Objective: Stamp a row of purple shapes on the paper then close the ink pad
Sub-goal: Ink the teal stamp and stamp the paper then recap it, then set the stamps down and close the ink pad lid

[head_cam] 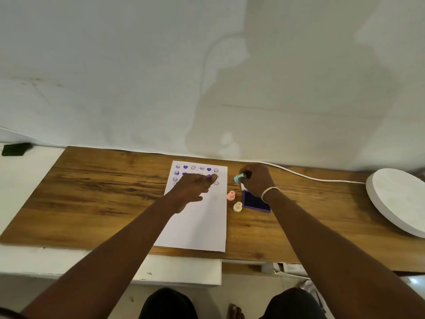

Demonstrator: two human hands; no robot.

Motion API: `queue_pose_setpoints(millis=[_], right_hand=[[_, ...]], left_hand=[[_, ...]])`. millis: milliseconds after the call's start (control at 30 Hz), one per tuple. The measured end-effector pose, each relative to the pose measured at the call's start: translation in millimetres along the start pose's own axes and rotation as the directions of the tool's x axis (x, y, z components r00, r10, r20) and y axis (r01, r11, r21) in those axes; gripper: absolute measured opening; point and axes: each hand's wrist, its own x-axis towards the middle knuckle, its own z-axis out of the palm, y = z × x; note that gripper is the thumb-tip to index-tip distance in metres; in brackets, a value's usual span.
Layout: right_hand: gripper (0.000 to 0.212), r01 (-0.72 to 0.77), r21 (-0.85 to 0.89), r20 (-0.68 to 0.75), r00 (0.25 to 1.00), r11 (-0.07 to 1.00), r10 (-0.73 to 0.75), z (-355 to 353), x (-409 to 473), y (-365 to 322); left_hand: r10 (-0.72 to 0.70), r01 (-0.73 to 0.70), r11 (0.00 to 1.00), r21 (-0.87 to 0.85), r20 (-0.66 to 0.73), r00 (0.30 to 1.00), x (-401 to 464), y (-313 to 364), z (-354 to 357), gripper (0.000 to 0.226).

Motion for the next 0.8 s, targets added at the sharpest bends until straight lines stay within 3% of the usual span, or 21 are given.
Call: queue_pose_setpoints(millis=[100, 167, 400, 534, 667, 801], right_hand=[[0.025, 0.036, -0.058, 0.043, 0.999, 0.998, -0.034, 8, 10, -3], [0.027, 0.056, -0.107, 0.079, 0.996, 0.993, -0.047, 14, 14, -6], [0.035, 0.084, -0.22, 0.192, 0.98, 0.972, -0.042, 29, 19, 3], [0.026, 0.061, -0.217, 0.168, 0.985, 0.974, -0.024, 31, 16, 7], [0.036, 0.021, -0.189, 0.131, 0.991, 0.982, 0.004, 26, 9, 11], [0.014, 0.013, -0.097, 0.047, 0.999, 0.995, -0.008, 15, -6, 17]], left_hand=[[0.094, -0.042, 0.904, 0.426, -0.101, 0.99, 4, -15, -5, 0.066], [0.14, -0.059, 0.844, 0.534, -0.111, 0.984, 4, -23, -7, 0.07], [0.178, -0.105, 0.726, 0.679, -0.039, 0.983, 4, -40, -7, 0.075], [0.184, -0.115, 0.706, 0.698, -0.024, 0.983, 8, -44, -3, 0.074], [0.193, -0.125, 0.715, 0.688, -0.023, 0.981, 12, -46, 4, 0.07], [0.192, -0.124, 0.708, 0.696, -0.02, 0.981, 15, -46, 7, 0.068]])
